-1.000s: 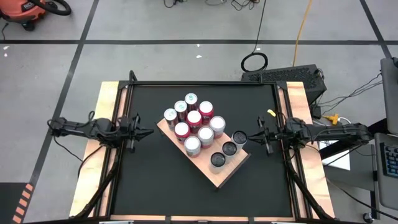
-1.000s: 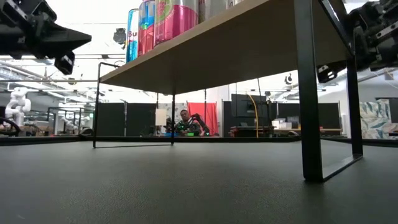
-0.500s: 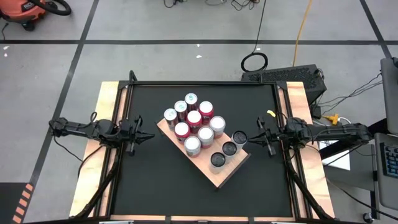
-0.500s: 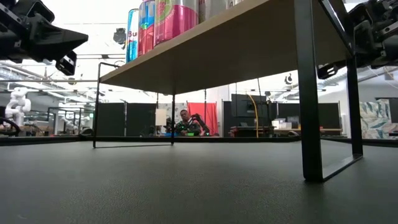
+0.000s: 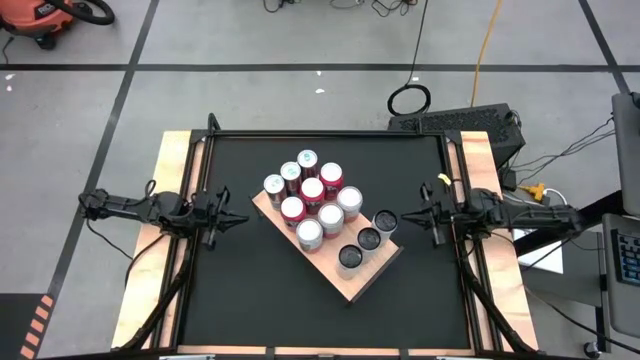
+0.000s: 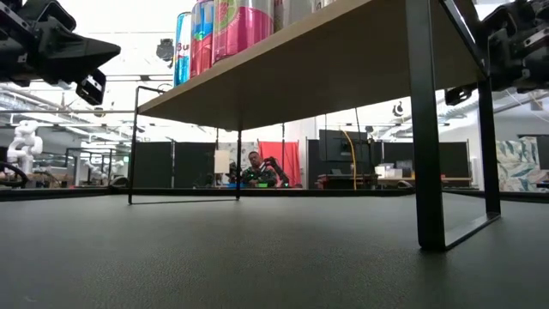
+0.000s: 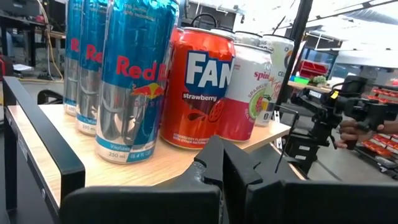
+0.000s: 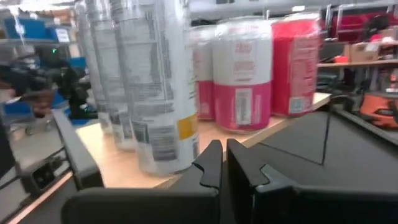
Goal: Place canned beverage on shelf
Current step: Return to Home Position
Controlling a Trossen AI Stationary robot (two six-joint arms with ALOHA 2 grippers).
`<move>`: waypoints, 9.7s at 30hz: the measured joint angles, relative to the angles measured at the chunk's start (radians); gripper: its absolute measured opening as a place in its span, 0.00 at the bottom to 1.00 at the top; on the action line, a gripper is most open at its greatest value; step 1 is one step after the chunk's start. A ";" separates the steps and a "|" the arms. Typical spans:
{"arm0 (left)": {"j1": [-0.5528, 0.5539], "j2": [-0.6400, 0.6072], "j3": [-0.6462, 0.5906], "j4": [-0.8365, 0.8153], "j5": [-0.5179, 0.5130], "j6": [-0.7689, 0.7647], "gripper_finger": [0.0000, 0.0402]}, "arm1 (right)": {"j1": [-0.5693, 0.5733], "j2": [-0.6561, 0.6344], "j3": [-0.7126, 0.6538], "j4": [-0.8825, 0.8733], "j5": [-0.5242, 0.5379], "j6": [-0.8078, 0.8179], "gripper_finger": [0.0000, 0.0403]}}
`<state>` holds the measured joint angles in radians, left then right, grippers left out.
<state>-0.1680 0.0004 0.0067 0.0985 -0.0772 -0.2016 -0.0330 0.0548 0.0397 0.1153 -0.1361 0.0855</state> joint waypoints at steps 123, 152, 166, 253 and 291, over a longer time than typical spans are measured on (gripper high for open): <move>0.089 0.000 -0.002 -0.078 0.101 0.208 0.00 | 0.000 -0.051 -0.024 -0.075 -0.021 0.052 0.00; 0.089 0.000 -0.002 -0.080 0.099 0.208 0.00 | 0.000 -0.052 -0.024 -0.080 0.157 0.052 0.00; 0.089 0.000 -0.002 -0.080 0.099 0.208 0.00 | 0.000 -0.051 -0.024 -0.078 0.158 0.052 0.00; 0.089 0.000 -0.002 -0.080 0.099 0.208 0.00 | 0.000 -0.052 -0.024 -0.083 0.108 0.026 0.00; 0.089 0.000 -0.002 -0.080 0.099 0.208 0.00 | 0.000 -0.051 -0.024 -0.083 0.109 0.026 0.00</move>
<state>-0.0789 0.0003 0.0047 0.0185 0.0216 0.0067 -0.0328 0.0036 0.0153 0.0324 -0.0273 0.1112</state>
